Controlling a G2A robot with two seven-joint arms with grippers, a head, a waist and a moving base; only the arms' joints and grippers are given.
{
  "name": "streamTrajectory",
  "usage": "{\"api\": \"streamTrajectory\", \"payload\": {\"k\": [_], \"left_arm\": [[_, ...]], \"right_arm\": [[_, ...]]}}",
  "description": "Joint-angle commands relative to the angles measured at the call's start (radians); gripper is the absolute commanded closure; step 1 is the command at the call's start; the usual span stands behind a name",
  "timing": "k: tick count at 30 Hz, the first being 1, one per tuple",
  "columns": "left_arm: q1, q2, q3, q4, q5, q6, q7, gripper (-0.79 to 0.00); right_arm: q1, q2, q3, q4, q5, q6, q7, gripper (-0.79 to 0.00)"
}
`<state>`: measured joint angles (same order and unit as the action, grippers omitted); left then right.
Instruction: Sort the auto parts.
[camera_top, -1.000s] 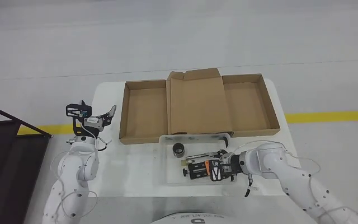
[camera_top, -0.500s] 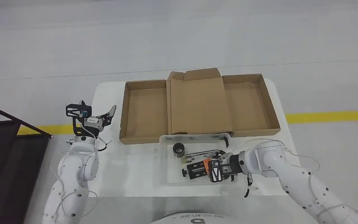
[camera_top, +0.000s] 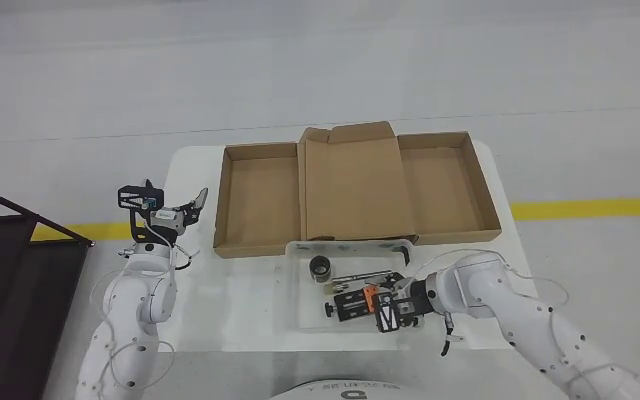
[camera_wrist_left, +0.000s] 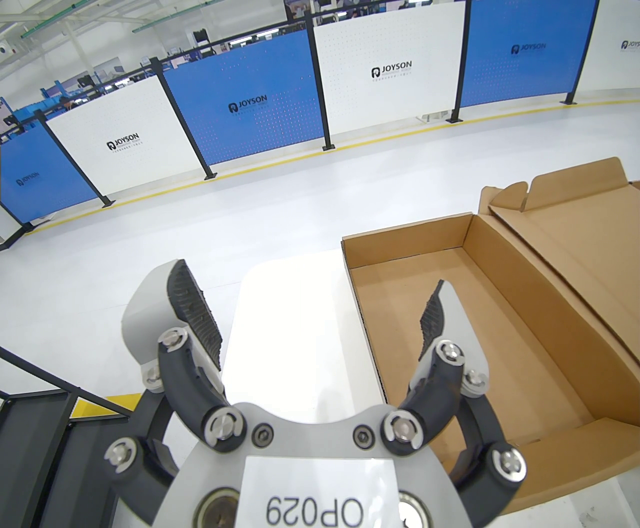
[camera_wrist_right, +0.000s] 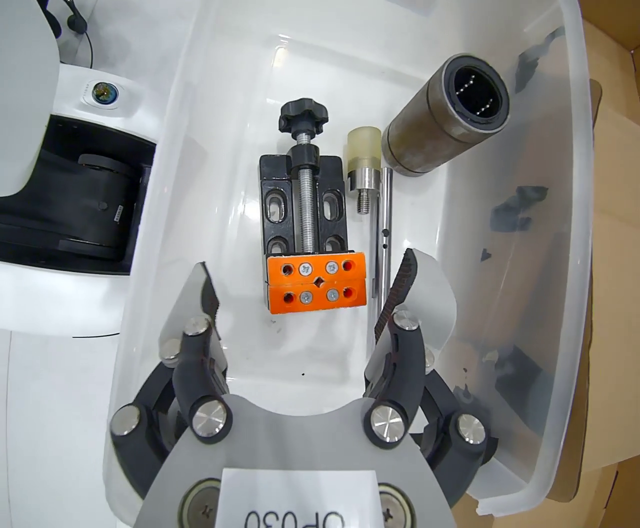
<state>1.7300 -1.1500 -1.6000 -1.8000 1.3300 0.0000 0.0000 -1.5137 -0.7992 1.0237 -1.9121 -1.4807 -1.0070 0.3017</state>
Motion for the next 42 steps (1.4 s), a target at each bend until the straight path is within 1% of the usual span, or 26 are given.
{"api": "streamTrajectory", "payload": {"k": [1,3,6,10,13,14,19,20,21,23,24,28,36,42], "left_arm": [[0.0,0.0,0.0,0.0,0.0,0.0,0.0,-0.785],[0.0,0.0,0.0,0.0,0.0,0.0,0.0,-0.785],[0.0,0.0,0.0,0.0,0.0,0.0,0.0,-0.785],[0.0,0.0,0.0,0.0,0.0,0.0,0.0,-0.785],[0.0,0.0,0.0,0.0,0.0,0.0,0.0,-0.785],[0.0,0.0,0.0,0.0,0.0,0.0,0.0,-0.785],[0.0,0.0,0.0,0.0,0.0,0.0,0.0,-0.785],[0.0,0.0,0.0,0.0,0.0,0.0,0.0,-0.785],[0.0,0.0,0.0,0.0,0.0,0.0,0.0,-0.785],[0.0,0.0,0.0,0.0,0.0,0.0,0.0,-0.785],[0.0,0.0,0.0,0.0,0.0,0.0,0.0,-0.785],[0.0,0.0,0.0,0.0,0.0,0.0,0.0,-0.785],[0.0,0.0,0.0,0.0,0.0,0.0,0.0,-0.785],[0.0,0.0,0.0,0.0,0.0,0.0,0.0,-0.785]], "right_arm": [[0.013,-0.004,-0.016,0.006,0.006,0.004,0.013,-0.625],[0.026,-0.009,-0.032,0.011,0.013,0.007,0.025,-0.619],[0.044,-0.016,-0.053,0.019,0.021,0.011,0.042,-0.64],[0.064,-0.022,-0.07,0.033,0.04,0.011,0.058,-0.573],[0.079,-0.025,-0.076,0.048,0.052,0.011,0.063,-0.425],[0.082,-0.026,-0.078,0.052,0.054,0.011,0.065,-0.391],[0.098,-0.029,-0.086,0.066,0.063,0.006,0.068,-0.296],[0.101,-0.029,-0.087,0.069,0.063,0.005,0.066,-0.256],[0.103,-0.03,-0.088,0.072,0.065,0.002,0.063,-0.2],[0.11,-0.03,-0.087,0.08,0.068,-0.005,0.052,-0.031],[0.112,-0.029,-0.086,0.083,0.071,-0.005,0.041,0.0],[0.109,-0.017,-0.069,0.076,0.072,-0.005,-0.006,0.0],[0.055,0.029,0.014,0.032,0.068,-0.005,-0.117,0.0],[0.035,0.045,0.035,0.036,0.058,-0.005,-0.144,0.0]]}}
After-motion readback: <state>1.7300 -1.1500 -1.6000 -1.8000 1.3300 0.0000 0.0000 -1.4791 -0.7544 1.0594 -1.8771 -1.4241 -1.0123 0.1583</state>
